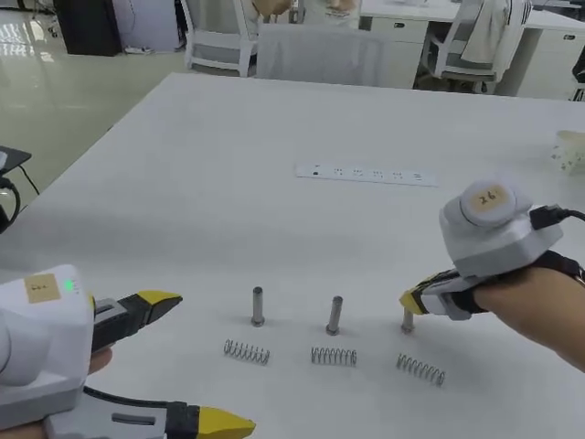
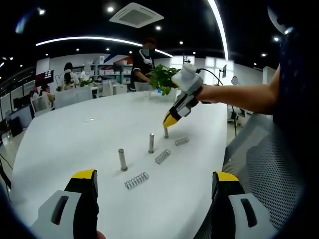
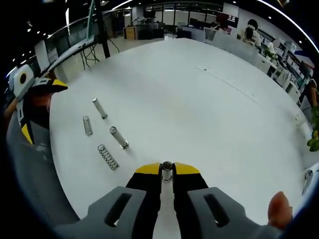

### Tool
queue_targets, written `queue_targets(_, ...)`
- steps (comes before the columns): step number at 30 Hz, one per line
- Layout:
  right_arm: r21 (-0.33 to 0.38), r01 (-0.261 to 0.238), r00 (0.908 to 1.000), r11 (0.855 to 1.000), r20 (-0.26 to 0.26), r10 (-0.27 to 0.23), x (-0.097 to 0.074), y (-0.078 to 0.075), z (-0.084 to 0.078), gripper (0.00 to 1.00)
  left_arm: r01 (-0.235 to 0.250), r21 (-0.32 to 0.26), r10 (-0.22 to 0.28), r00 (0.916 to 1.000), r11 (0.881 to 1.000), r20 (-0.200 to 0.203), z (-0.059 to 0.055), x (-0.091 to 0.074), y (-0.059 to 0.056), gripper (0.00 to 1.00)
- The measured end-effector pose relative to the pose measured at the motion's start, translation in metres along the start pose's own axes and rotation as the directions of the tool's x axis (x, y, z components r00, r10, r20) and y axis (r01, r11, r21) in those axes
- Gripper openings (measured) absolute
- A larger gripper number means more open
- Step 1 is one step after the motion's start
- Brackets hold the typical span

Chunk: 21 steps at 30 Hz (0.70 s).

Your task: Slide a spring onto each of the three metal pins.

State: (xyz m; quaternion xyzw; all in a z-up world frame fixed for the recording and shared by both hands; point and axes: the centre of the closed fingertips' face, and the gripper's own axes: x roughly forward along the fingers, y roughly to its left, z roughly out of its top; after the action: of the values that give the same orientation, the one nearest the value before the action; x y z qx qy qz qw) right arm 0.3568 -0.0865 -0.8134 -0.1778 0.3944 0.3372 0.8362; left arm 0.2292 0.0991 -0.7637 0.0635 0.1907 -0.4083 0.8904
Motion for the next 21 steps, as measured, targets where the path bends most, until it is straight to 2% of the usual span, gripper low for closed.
queue_targets(21,0.013,0.000,0.9998,1.000,-0.020,0.000,-0.0072,0.0050,-0.0072,0.05,0.004,0.009,-0.004,1.0000,1.000,-0.004,0.0008,0.0007,-0.0005,0.92)
